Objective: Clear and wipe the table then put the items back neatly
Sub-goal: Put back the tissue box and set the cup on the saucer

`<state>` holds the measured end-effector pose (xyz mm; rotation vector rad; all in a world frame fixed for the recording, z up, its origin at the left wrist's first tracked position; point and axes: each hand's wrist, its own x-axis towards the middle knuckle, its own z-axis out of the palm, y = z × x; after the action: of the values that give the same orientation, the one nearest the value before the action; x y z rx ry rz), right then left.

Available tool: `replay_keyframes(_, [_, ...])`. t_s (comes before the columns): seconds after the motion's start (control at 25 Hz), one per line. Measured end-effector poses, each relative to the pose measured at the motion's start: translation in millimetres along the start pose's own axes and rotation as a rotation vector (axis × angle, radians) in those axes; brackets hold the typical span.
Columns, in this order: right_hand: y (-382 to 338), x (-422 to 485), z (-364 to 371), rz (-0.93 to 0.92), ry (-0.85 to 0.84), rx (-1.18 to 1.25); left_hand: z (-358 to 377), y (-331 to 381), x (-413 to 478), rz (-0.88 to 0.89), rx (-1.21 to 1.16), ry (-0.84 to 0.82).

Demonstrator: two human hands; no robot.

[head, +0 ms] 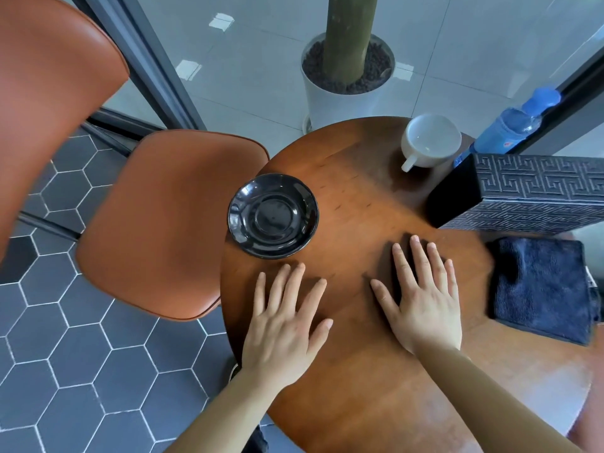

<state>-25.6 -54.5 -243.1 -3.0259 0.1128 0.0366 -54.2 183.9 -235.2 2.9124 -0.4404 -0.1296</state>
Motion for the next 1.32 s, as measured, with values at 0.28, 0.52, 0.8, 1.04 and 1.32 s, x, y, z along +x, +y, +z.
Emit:
replay_keyframes(0.28, [-4.1,11.9,-11.4,-0.003,0.146,0.224,-5.7,2.6,3.0,-0.023,0.081,-0.114])
replay_keyframes(0.52, [-47.5,93.1,-57.1,0.378,0.094,0.824,-2.1,-0.6,2.1,-0.003,0.106,-0.097])
replay_keyframes(0.8, [-63.5,155.0,-62.6,0.858,0.098,1.338,-3.2,2.1,4.0,-0.015,0.115,-0.11])
replay_keyframes(1.04, [-59.3,184.3,-50.1,0.9,0.165,1.278,-4.8,2.4,4.0,-0.019,0.114,-0.109])
replay_keyframes(1.32, [-65.3,184.6,-43.7,0.854,0.346,1.075,-3.9,2.0,3.8,-0.016,0.104,-0.115])
